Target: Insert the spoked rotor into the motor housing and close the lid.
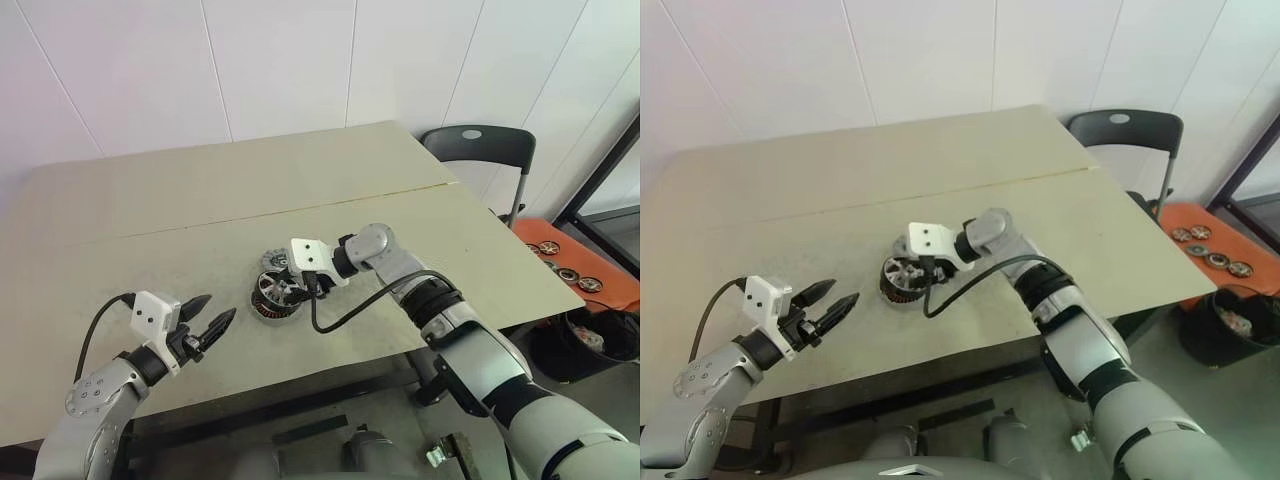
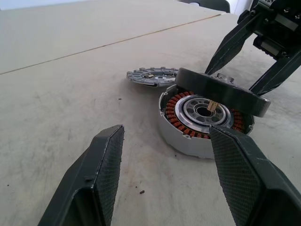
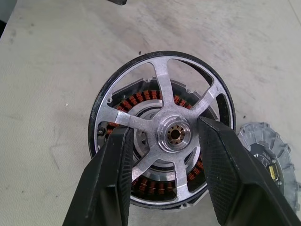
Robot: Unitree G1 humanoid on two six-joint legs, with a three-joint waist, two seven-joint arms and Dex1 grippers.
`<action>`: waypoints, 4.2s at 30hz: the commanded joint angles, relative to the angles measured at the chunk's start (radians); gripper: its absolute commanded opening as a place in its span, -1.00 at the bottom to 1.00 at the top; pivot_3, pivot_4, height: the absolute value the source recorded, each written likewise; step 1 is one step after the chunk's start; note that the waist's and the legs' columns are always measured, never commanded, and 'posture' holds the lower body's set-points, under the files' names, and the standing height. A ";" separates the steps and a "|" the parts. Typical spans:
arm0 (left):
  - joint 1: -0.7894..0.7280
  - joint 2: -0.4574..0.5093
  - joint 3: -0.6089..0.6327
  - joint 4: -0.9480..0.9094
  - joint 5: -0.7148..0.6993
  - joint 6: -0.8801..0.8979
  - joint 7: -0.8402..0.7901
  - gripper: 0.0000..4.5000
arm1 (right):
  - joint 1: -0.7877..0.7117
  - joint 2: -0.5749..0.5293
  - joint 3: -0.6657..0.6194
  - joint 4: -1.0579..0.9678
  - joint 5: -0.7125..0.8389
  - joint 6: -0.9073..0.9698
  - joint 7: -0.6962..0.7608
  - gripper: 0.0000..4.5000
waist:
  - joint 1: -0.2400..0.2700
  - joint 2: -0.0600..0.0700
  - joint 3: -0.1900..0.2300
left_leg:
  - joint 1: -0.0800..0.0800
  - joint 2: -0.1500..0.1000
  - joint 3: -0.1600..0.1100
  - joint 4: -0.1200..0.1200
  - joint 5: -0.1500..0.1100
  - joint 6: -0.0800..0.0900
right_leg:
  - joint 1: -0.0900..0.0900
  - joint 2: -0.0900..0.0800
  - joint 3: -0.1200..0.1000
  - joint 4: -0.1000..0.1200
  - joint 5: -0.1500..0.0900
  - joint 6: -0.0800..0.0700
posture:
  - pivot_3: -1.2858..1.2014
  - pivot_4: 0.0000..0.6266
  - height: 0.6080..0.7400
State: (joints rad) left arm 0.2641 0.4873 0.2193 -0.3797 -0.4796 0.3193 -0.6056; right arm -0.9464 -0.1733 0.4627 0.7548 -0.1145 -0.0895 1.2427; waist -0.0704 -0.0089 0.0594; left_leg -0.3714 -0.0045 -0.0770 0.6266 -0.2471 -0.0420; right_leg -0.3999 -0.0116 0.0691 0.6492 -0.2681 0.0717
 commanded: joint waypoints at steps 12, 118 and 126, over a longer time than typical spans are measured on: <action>0.011 -0.038 0.008 0.000 0.011 -0.027 0.004 0.36 | -0.040 0.021 0.008 -0.021 -0.048 -0.098 0.004 -0.23 | 0.000 0.000 0.000 | 0.001 0.000 0.000 0.000 0.000 0.000 | 0.000 0.000 0.000 0.001 0.000 0.000 | 0.03 -1.00 1.00; 0.007 -0.098 -0.094 -0.006 0.054 -0.007 0.045 0.36 | -0.230 0.108 0.044 0.330 -0.215 -0.301 -0.069 0.65 | -0.002 0.000 0.000 | 0.014 0.000 0.000 -0.004 0.000 0.000 | 0.009 0.000 0.001 0.002 0.000 0.000 | 0.03 -1.00 1.00; 0.008 -0.103 -0.100 -0.003 0.058 -0.007 0.048 0.36 | -0.238 0.107 0.037 0.338 -0.215 -0.305 -0.077 0.14 | -0.002 0.000 0.000 | 0.014 0.000 0.000 -0.005 0.000 0.000 | 0.009 0.000 0.001 0.002 0.000 -0.001 | 0.03 -1.00 1.00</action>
State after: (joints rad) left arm 0.2788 0.3876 0.1286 -0.3649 -0.4242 0.3201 -0.5601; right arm -1.1429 -0.0690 0.5229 1.1023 -0.3363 -0.3842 1.1712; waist -0.0721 -0.0084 0.0596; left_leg -0.3578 -0.0041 -0.0773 0.6220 -0.2471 -0.0419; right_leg -0.3911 -0.0113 0.0697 0.6508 -0.2684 0.0712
